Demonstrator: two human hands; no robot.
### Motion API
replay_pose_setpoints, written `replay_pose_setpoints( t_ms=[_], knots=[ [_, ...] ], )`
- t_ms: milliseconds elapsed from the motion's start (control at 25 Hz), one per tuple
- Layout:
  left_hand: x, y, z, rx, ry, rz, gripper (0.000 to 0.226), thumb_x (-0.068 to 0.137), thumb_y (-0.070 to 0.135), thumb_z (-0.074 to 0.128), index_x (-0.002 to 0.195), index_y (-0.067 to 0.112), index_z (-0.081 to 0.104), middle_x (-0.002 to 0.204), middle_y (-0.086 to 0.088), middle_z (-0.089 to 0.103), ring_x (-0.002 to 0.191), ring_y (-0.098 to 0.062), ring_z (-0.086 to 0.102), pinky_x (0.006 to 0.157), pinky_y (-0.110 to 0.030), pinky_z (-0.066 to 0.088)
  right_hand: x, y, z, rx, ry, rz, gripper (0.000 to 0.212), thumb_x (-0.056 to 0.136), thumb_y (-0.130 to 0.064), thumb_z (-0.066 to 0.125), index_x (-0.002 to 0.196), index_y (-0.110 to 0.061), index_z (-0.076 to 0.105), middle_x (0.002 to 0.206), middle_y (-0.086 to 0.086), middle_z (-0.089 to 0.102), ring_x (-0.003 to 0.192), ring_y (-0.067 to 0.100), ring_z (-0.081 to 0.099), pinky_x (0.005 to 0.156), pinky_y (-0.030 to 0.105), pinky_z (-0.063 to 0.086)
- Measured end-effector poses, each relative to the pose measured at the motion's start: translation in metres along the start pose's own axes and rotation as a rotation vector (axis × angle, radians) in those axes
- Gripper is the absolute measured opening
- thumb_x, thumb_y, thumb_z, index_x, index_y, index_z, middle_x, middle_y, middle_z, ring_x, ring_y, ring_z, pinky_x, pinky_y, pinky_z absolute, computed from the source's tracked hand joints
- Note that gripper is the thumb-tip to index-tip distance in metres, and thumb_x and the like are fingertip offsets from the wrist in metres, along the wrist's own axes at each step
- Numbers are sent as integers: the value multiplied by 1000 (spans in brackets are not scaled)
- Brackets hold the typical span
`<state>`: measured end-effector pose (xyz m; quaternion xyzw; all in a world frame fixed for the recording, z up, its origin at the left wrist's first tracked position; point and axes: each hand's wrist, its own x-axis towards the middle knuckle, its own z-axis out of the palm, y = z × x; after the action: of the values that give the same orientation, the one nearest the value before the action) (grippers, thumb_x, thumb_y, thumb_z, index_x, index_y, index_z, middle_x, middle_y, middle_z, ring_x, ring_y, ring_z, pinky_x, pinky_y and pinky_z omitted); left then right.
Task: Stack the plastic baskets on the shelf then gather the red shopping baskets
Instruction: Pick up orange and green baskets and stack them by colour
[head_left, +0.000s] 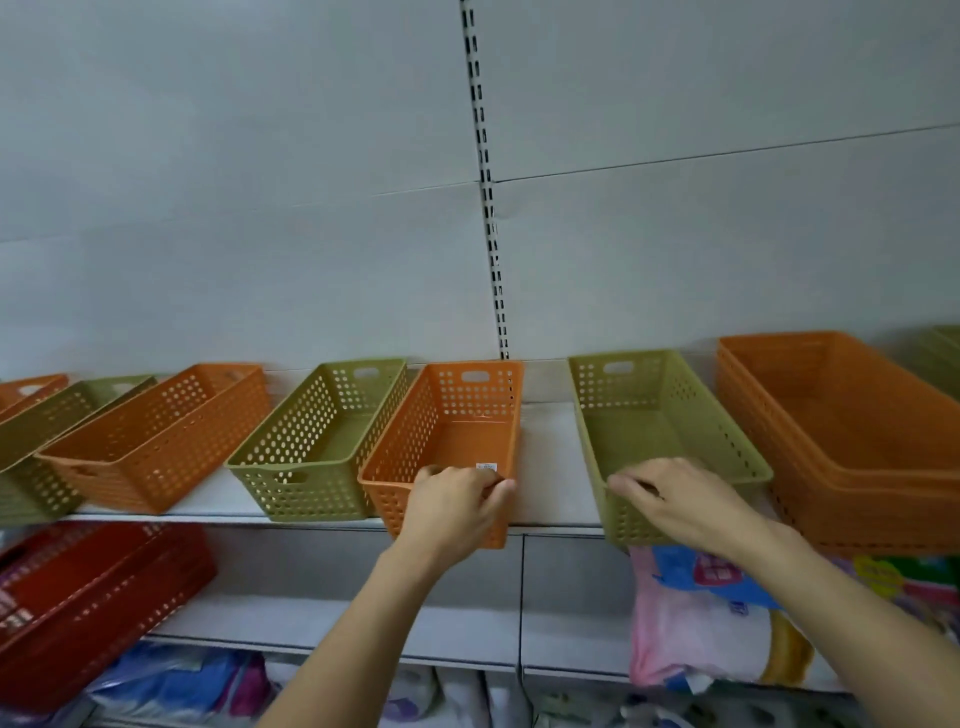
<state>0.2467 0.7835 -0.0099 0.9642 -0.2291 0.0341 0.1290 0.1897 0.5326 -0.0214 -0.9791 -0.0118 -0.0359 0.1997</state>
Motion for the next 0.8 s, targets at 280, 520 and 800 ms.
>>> replay_pose_setpoints(
  t_ms=[280,520,800],
  knots=[
    [-12,13,9,-67,-6,171,48,97,55,35,74,21,57,79,0,70,70,-21,64,66,-35,53,-17,-29,6,-23,55,21,49,88,-59,34,67,-20,56,72,-5,64,72,13,59,69,35,48],
    [34,-47,-13,-22,161,-56,50,97,49,43,143,28,46,148,2,49,139,-23,40,115,-47,30,14,31,-18,-196,208,358,56,92,-34,50,145,-26,34,152,4,36,135,28,39,104,46,40],
    [56,-90,-8,-268,33,-288,29,96,22,48,123,17,55,120,-13,66,105,-33,63,91,-48,52,36,75,-15,-47,91,618,39,89,-23,49,128,-25,49,119,9,59,102,30,59,88,44,48]
  ],
)
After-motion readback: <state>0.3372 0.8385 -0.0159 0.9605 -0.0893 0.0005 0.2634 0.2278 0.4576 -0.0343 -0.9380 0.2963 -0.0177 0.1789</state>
